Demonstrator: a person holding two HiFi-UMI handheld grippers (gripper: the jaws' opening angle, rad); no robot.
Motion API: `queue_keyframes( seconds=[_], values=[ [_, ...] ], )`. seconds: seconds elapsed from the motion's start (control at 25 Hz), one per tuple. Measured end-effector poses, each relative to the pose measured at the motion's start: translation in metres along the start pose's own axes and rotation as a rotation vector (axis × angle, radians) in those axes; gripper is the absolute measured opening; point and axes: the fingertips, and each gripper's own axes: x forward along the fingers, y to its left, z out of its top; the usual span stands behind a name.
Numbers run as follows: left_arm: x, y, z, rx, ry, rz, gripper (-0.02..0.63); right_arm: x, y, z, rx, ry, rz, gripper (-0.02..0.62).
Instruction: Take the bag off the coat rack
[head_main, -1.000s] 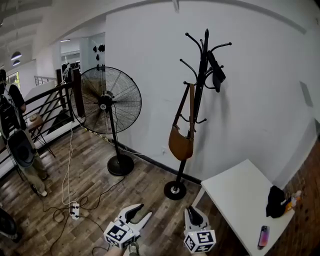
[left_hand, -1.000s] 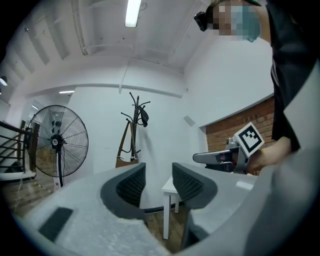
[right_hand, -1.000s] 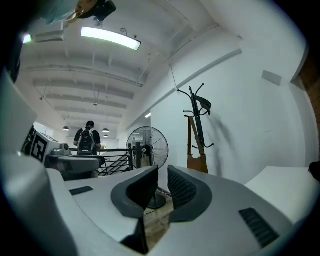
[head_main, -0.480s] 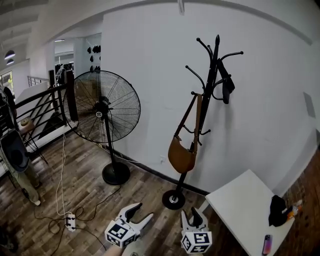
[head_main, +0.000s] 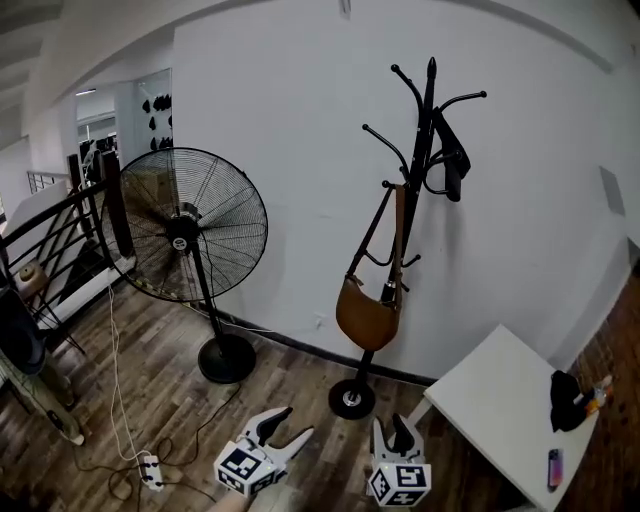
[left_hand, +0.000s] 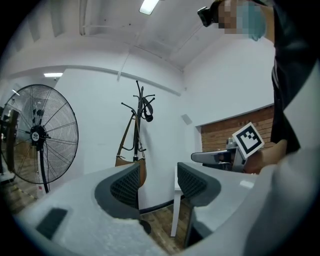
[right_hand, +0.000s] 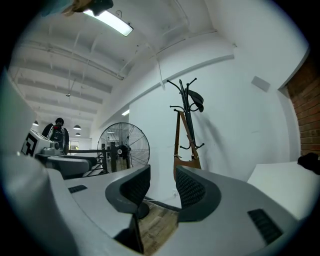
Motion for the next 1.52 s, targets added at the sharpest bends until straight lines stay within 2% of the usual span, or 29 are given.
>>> queue_keyframes(
  seconds=[0.12, 0.32, 0.56, 0.8, 1.24, 1.52],
  values=[
    [0.007, 0.008, 0.011, -0.037, -0.029, -0.016, 0.228, 0.008, -0.001, 0.001, -0.005, 0.008, -0.026, 0.141],
    [0.016, 0.023, -0.010, -0.071, -0.003, -0.023, 0.227, 0.026, -0.009, 0.003, -0.021, 0.015, -0.051, 0.141],
    [0.041, 0.051, -0.004, -0.049, -0.021, 0.014, 0.227, 0.068, -0.025, 0.011, -0.036, 0.002, -0.035, 0.141],
    [0.088, 0.083, 0.000, -0.026, -0.017, 0.036, 0.227, 0.120, -0.050, 0.015, -0.068, 0.006, -0.017, 0.141],
    [0.190, 0.128, 0.005, -0.031, -0.022, 0.069, 0.227, 0.213, -0.108, 0.023, -0.091, 0.024, 0.026, 0.147],
    [0.236, 0.151, -0.002, -0.053, -0.021, 0.117, 0.227, 0.259, -0.137, 0.023, -0.106, 0.028, 0.060, 0.147]
  ],
)
